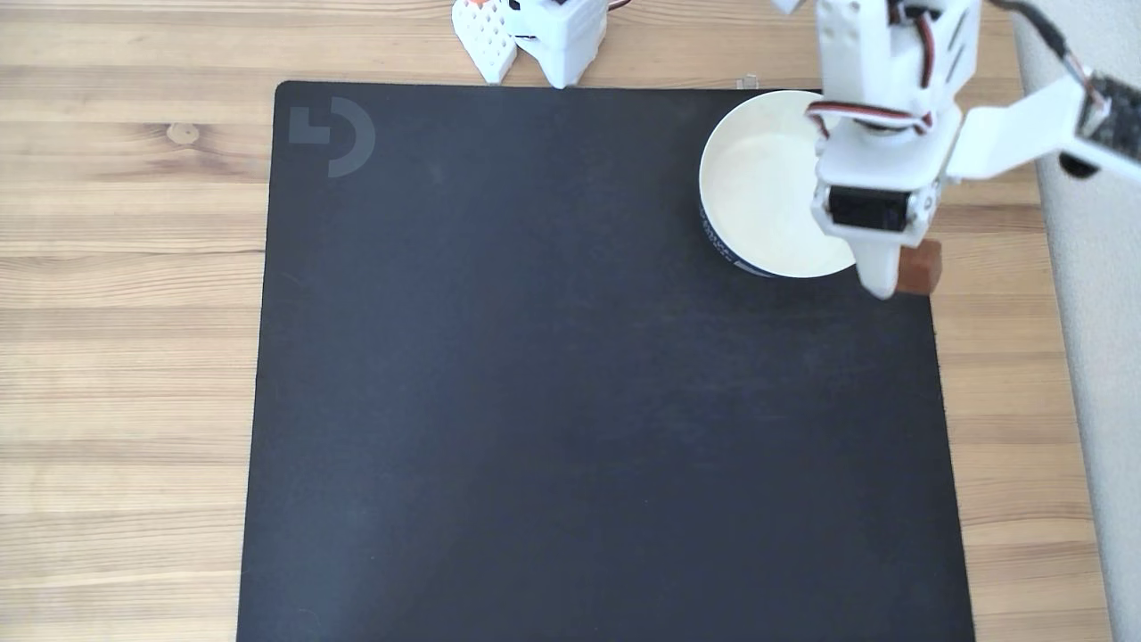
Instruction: Pick up the toy and place it on the plate
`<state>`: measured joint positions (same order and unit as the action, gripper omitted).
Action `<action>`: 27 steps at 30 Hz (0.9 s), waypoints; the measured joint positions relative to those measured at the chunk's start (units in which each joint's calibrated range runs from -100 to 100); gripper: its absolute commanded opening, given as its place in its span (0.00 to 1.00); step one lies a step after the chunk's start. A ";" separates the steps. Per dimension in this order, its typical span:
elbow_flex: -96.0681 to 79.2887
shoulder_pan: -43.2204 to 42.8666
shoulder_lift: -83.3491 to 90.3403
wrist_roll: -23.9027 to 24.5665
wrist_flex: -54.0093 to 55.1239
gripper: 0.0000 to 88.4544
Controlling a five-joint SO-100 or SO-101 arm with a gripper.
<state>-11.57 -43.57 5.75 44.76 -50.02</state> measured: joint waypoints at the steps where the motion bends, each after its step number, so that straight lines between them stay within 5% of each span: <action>1: -1.98 -1.33 1.33 0.36 0.08 0.03; 27: -36.56 -6.16 28.81 1.75 -6.50 0.04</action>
<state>-48.13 -49.73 34.55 46.51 -56.52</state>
